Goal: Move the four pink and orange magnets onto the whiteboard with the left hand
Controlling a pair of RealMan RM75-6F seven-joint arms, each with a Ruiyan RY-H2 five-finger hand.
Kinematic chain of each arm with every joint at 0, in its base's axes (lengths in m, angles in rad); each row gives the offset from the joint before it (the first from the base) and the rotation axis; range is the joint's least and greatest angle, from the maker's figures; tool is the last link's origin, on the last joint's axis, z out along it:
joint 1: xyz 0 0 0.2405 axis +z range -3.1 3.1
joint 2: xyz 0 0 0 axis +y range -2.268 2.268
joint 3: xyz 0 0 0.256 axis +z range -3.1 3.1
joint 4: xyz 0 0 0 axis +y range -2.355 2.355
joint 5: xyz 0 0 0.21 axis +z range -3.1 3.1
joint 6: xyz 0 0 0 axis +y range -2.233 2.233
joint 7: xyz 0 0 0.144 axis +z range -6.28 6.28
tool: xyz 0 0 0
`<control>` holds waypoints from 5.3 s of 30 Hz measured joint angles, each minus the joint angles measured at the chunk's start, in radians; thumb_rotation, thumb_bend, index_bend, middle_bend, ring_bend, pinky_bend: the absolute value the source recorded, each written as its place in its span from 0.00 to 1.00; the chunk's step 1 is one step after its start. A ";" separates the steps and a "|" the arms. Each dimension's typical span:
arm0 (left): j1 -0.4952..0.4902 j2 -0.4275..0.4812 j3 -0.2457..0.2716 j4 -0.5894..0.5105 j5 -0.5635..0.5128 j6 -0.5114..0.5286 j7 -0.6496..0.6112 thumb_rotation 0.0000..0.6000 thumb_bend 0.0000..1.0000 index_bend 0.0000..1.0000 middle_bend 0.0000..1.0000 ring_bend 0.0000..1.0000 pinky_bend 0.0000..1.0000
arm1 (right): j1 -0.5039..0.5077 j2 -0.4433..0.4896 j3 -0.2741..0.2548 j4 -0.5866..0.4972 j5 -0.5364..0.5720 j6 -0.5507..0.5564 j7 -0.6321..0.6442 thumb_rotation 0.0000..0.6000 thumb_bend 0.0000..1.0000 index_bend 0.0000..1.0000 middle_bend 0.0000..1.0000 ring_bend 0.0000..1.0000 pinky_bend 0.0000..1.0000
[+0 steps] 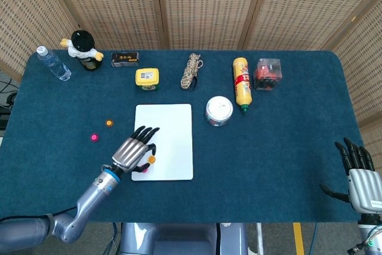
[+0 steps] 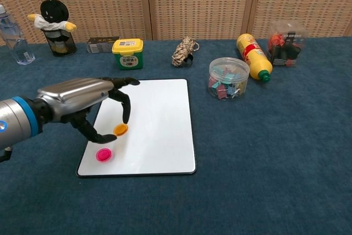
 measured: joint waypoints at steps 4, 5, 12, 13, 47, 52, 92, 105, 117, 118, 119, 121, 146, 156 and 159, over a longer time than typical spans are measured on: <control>-0.015 -0.043 0.002 0.004 -0.042 -0.015 0.048 1.00 0.29 0.44 0.00 0.00 0.00 | 0.000 0.002 0.000 0.000 0.001 -0.001 0.005 1.00 0.00 0.00 0.00 0.00 0.00; -0.018 -0.050 0.003 0.006 -0.049 -0.020 0.055 1.00 0.26 0.36 0.00 0.00 0.00 | 0.000 0.002 0.000 0.000 0.001 -0.002 0.006 1.00 0.00 0.00 0.00 0.00 0.00; -0.028 -0.057 0.006 0.012 -0.064 -0.035 0.044 1.00 0.21 0.21 0.00 0.00 0.00 | 0.000 0.004 -0.001 0.001 0.001 -0.003 0.007 1.00 0.00 0.00 0.00 0.00 0.00; -0.026 -0.052 0.004 0.013 -0.064 -0.030 0.040 1.00 0.22 0.21 0.00 0.00 0.00 | 0.000 0.004 -0.001 0.001 0.001 -0.002 0.007 1.00 0.00 0.00 0.00 0.00 0.00; 0.098 0.063 -0.003 0.498 -0.091 -0.075 -0.334 1.00 0.31 0.40 0.00 0.00 0.00 | -0.002 -0.002 0.001 -0.006 0.008 0.000 -0.025 1.00 0.00 0.00 0.00 0.00 0.00; 0.090 0.040 -0.007 0.528 -0.077 -0.089 -0.348 1.00 0.31 0.41 0.00 0.00 0.00 | -0.002 -0.002 0.002 -0.007 0.010 -0.001 -0.025 1.00 0.00 0.00 0.00 0.00 0.00; 0.079 0.089 -0.014 0.272 0.027 -0.042 -0.318 1.00 0.31 0.55 0.00 0.00 0.00 | -0.002 0.002 0.002 -0.011 0.012 -0.004 -0.016 1.00 0.00 0.00 0.00 0.00 0.00; 0.009 -0.023 -0.020 0.196 -0.037 -0.082 -0.129 1.00 0.31 0.54 0.00 0.00 0.00 | -0.001 0.007 0.002 -0.008 0.013 -0.011 -0.004 1.00 0.00 0.00 0.00 0.00 0.00; -0.006 -0.028 -0.029 0.203 -0.065 -0.071 -0.096 1.00 0.30 0.26 0.00 0.00 0.00 | 0.000 0.009 0.002 -0.011 0.018 -0.015 -0.004 1.00 0.00 0.00 0.00 0.00 0.00; -0.006 -0.021 -0.030 0.199 -0.068 -0.072 -0.095 1.00 0.30 0.26 0.00 0.00 0.00 | 0.000 0.009 0.002 -0.012 0.018 -0.016 -0.005 1.00 0.00 0.00 0.00 0.00 0.00; -0.007 -0.013 -0.032 0.197 -0.070 -0.073 -0.096 1.00 0.30 0.26 0.00 0.00 0.00 | 0.000 0.009 0.002 -0.012 0.019 -0.016 -0.005 1.00 0.00 0.00 0.00 0.00 0.00; -0.007 0.008 -0.038 0.196 -0.074 -0.071 -0.102 1.00 0.30 0.26 0.00 0.00 0.00 | 0.000 0.009 0.002 -0.014 0.021 -0.017 -0.005 1.00 0.00 0.00 0.00 0.00 0.00; -0.042 -0.029 -0.081 0.712 -0.139 -0.255 -0.348 1.00 0.31 0.31 0.00 0.00 0.00 | 0.008 0.013 0.008 -0.036 0.052 -0.042 -0.037 1.00 0.00 0.00 0.00 0.00 0.00; -0.079 -0.120 -0.070 0.834 -0.071 -0.287 -0.442 1.00 0.31 0.32 0.00 0.00 0.00 | 0.008 0.017 0.007 -0.039 0.056 -0.046 -0.034 1.00 0.00 0.00 0.00 0.00 0.00; -0.080 -0.128 -0.069 0.839 -0.057 -0.283 -0.460 1.00 0.31 0.33 0.00 0.00 0.00 | 0.008 0.018 0.007 -0.039 0.056 -0.048 -0.032 1.00 0.00 0.00 0.00 0.00 0.00</control>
